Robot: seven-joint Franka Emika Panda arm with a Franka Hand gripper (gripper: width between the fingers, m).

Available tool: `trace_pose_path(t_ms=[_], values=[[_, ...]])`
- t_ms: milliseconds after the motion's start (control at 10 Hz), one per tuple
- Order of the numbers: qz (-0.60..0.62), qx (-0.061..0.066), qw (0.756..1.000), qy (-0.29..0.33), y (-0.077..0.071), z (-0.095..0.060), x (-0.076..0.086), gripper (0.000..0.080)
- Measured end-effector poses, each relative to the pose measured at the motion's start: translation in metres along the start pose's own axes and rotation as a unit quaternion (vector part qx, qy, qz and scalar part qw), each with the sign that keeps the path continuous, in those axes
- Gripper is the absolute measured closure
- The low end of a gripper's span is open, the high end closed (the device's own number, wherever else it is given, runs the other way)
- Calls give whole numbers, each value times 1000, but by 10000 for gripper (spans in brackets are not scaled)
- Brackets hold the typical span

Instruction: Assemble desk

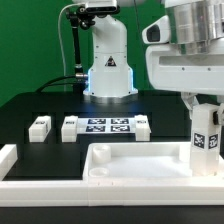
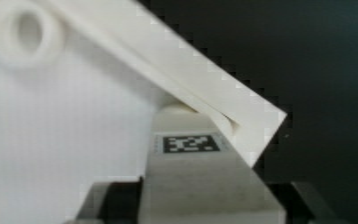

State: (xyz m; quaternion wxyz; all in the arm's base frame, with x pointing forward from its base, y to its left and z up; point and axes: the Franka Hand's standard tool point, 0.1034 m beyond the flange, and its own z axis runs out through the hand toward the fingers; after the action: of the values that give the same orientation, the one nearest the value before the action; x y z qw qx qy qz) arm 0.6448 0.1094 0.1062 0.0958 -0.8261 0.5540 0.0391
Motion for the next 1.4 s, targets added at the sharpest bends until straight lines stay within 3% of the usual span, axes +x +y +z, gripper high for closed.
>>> trace_pose_path(t_ms=[200, 500, 700, 800, 900, 1300, 1400], values=[[129, 19, 991, -27, -2, 0, 3, 504], [157, 23, 987, -31, -3, 0, 2, 504], [31, 16, 999, -20, -3, -2, 2, 265], [-65, 14, 998, -13, -3, -1, 4, 186], [-137, 2, 990, -9, -1, 1, 3, 186], [-296, 1, 955, -4, 0, 1, 6, 151], [-404, -22, 914, 15, 2, 0, 10, 151]])
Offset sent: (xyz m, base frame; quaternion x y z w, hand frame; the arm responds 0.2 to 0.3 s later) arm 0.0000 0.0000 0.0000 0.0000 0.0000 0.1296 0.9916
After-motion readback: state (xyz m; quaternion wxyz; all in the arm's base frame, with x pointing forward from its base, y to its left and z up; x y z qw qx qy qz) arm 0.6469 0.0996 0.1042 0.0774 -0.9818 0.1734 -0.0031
